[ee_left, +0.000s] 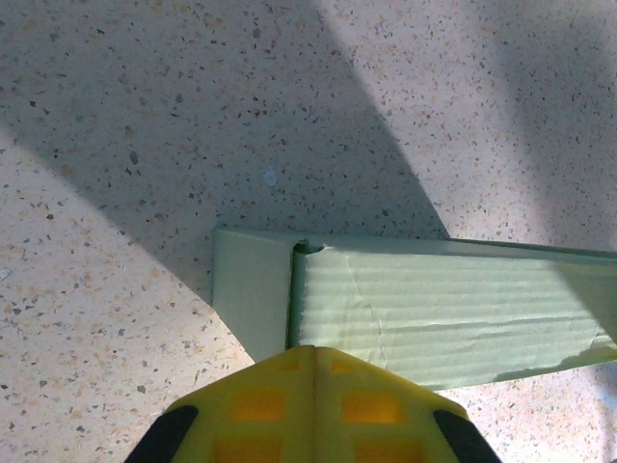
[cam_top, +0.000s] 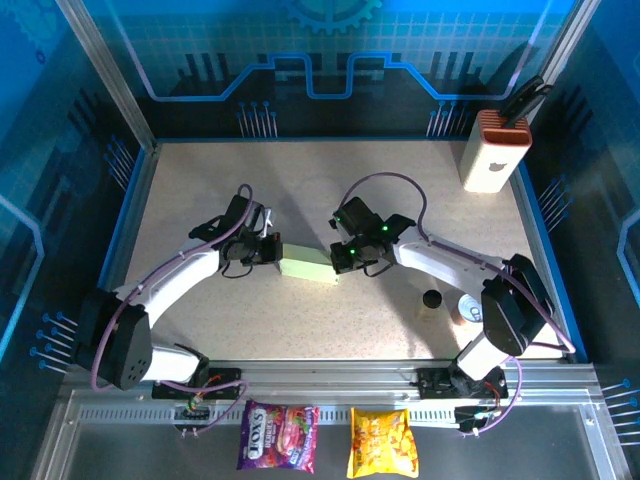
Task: Fold the paper box
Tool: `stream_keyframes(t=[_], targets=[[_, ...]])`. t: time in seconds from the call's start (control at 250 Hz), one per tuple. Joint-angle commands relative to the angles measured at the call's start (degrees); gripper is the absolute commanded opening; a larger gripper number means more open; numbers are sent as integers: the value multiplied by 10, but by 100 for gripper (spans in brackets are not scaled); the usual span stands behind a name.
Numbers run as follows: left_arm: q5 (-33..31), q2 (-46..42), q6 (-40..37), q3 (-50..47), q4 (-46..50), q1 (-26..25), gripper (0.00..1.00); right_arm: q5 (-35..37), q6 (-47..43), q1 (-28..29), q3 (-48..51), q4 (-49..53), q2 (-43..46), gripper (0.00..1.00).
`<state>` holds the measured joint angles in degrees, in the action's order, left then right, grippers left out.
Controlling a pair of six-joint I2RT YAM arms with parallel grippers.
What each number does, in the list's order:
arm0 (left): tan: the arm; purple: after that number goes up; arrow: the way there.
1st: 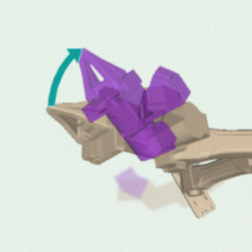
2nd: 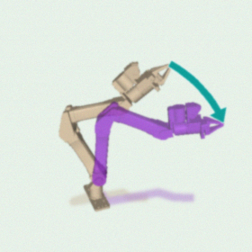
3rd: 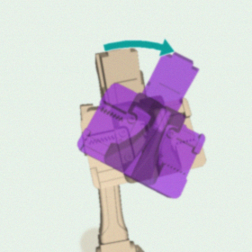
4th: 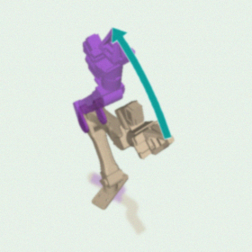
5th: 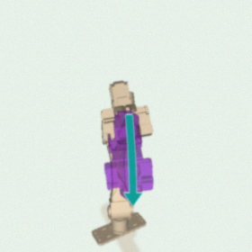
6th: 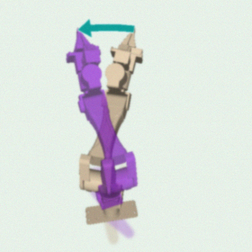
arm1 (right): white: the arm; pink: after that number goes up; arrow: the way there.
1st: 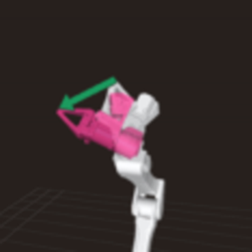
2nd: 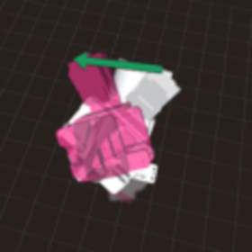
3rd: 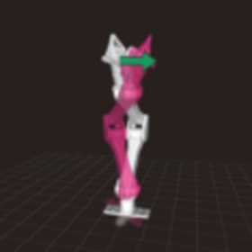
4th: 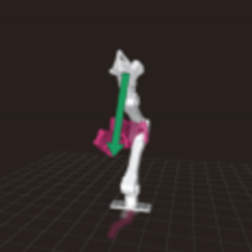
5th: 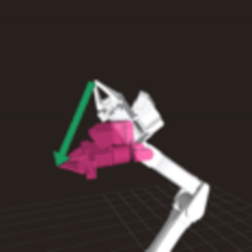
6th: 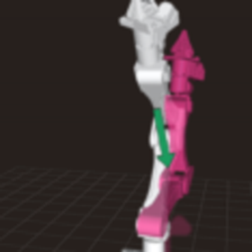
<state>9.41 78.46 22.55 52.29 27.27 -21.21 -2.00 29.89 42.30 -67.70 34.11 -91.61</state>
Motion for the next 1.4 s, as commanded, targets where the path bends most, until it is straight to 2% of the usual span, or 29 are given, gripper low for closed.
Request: stream_keyframes(t=[0.0, 0.124, 0.228, 0.32, 0.384, 0.507, 0.763, 0.911, 1.147, 1.395], targets=[[-9, 18, 2, -22, 54, 3, 5, -5, 7, 3, 23, 15, -34, 6], [-8, 6, 1, -11, 59, 2, 6, 1, 5, 3, 14, 20, -22, 5], [-6, -19, 2, 11, 56, 3, 11, -2, 1, 0, -13, 27, 0, 9], [-8, -39, 5, 34, 52, 7, 22, -17, 2, -9, -32, 27, 15, 19], [-6, -42, 6, 49, 54, 12, 31, -26, 6, -17, -37, 23, 24, 34], [13, -38, 11, 61, 49, 30, 44, -62, 24, -33, -21, -1, 38, 49], [96, 5, 33, 46, 10, 60, 70, -136, 81, -67, 24, -62, 29, 72], [125, 37, 47, 36, -27, 61, 71, -171, 105, -77, 33, -97, 3, 75], [168, 73, 68, 34, -55, 62, 68, -225, 144, -89, 47, -165, -31, 74], [188, 72, 94, 36, -81, 62, 68, -230, 141, -91, 23, -179, -40, 73]])
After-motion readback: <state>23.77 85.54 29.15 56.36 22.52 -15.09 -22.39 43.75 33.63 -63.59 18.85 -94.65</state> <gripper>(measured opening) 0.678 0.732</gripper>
